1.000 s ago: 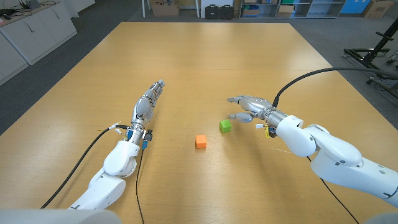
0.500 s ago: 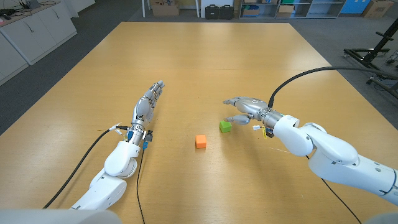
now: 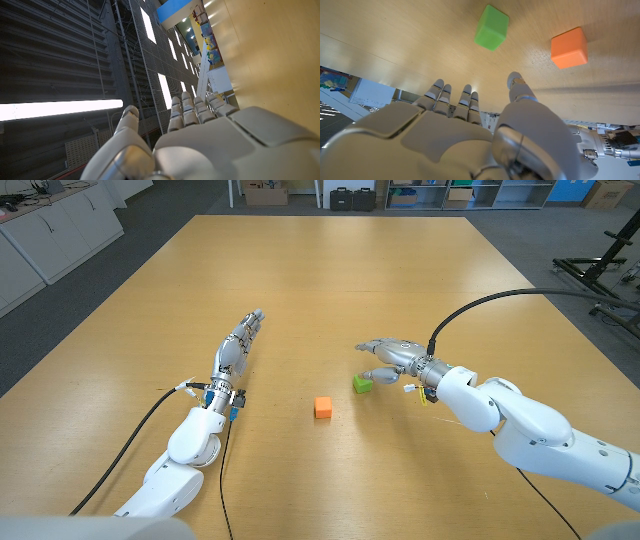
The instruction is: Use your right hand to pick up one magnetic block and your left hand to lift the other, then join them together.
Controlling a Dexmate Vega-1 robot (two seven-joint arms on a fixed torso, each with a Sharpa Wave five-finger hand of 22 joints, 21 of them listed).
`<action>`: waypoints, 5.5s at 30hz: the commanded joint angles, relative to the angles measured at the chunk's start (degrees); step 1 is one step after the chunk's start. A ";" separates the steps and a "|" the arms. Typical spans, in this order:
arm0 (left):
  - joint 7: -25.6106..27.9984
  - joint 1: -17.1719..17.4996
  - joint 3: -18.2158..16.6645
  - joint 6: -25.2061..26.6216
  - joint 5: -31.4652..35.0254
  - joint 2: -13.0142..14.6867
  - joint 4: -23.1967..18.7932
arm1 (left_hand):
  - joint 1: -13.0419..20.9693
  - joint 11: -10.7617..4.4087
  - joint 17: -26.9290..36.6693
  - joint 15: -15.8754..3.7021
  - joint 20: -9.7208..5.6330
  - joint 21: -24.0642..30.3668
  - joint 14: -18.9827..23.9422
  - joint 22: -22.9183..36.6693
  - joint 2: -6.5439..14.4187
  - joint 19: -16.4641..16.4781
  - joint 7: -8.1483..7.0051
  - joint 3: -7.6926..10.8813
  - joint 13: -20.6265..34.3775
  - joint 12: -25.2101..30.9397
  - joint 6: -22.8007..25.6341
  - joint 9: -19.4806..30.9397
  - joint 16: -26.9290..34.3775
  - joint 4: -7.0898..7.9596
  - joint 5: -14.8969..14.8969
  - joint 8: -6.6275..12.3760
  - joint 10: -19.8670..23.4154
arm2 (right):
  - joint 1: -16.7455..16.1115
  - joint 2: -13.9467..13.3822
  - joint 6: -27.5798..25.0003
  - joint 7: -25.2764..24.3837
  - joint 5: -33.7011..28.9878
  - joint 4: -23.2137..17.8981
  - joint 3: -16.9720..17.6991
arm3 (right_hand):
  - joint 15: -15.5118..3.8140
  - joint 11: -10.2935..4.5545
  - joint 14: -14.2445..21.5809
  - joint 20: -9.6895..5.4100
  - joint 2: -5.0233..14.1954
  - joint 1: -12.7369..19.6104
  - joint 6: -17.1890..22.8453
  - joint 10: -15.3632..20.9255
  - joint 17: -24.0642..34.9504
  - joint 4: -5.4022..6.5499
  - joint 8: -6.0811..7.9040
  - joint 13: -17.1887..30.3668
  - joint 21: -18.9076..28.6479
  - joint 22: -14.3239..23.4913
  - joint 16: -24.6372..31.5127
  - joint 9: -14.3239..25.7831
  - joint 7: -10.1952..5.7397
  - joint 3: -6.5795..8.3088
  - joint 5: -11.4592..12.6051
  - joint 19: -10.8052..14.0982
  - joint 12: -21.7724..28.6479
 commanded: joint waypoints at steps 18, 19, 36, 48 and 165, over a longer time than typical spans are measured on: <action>0.53 0.20 -0.04 0.13 0.95 -0.14 -0.95 | 0.76 -0.12 0.23 -0.53 -3.40 -0.06 0.59 0.22 -0.08 0.36 -0.34 0.53 0.16 -0.28 0.53 0.09 -0.06 -0.12 0.36 -0.28 0.49 | -1.04 -0.18 0.38 1.46 -2.36 0.13 -0.10 | -0.05 -0.31 0.41 -0.23 -0.31 1.52 0.00 0.05 0.14 0.03 -0.09 0.20 -0.14 0.20 -0.04 0.35 -0.09 0.83 0.42 0.25 0.03; 0.53 0.16 -0.01 0.15 0.98 -0.17 -0.95 | 0.76 -0.14 0.23 -0.53 -3.40 -0.05 0.60 0.22 -0.08 0.36 -0.36 0.53 0.16 -0.28 0.55 0.09 -0.06 -0.13 0.36 -0.28 0.50 | -1.09 -0.22 0.44 1.46 -2.34 0.16 -0.03 | -0.06 -0.31 0.45 -0.24 -0.33 1.58 0.01 0.03 0.14 0.05 -0.09 0.21 -0.16 0.21 -0.04 0.35 -0.10 0.86 0.44 0.24 0.03; 0.45 -0.72 0.43 0.74 1.40 -0.26 -0.78 | 0.80 -0.18 0.23 -0.48 -3.31 -0.08 0.60 0.22 -0.12 0.31 -0.33 0.61 0.17 -0.38 0.61 0.09 -0.10 -0.15 0.36 -0.37 0.51 | -1.41 -0.03 0.79 1.70 -2.52 0.85 0.17 | -0.25 -0.40 0.80 -0.24 -0.47 2.05 0.04 0.07 0.17 0.18 -0.09 0.25 -0.26 0.21 0.02 0.37 -0.01 1.03 0.53 0.35 0.08; 0.25 -1.41 0.82 1.30 1.25 -0.22 -0.72 | 0.83 -0.17 0.23 -0.50 -3.24 -0.10 0.60 0.22 -0.15 0.27 -0.43 0.68 0.18 -0.43 0.58 0.10 -0.13 -0.16 0.36 -0.47 0.59 | -0.92 0.64 0.78 2.27 -3.39 1.63 -0.51 | -0.29 -0.56 1.08 -0.24 -0.61 2.35 0.37 0.31 0.19 0.30 0.02 0.28 -0.31 0.22 0.06 0.39 -0.11 1.13 0.61 0.56 0.19; 2.29 3.80 -0.98 0.53 3.27 0.64 -3.33 | 3.63 -0.53 0.16 -0.56 -2.50 -0.08 1.85 0.22 2.94 0.34 -0.72 3.69 0.23 -0.88 1.79 0.22 -0.04 -0.52 1.54 -0.83 1.68 | -2.19 9.64 6.03 -11.78 -5.65 10.71 -0.50 | -11.00 -7.81 31.15 -7.30 -1.02 7.33 36.86 36.91 -0.13 1.71 11.89 -0.90 5.66 0.97 8.10 -0.11 -11.33 2.35 0.84 22.17 5.48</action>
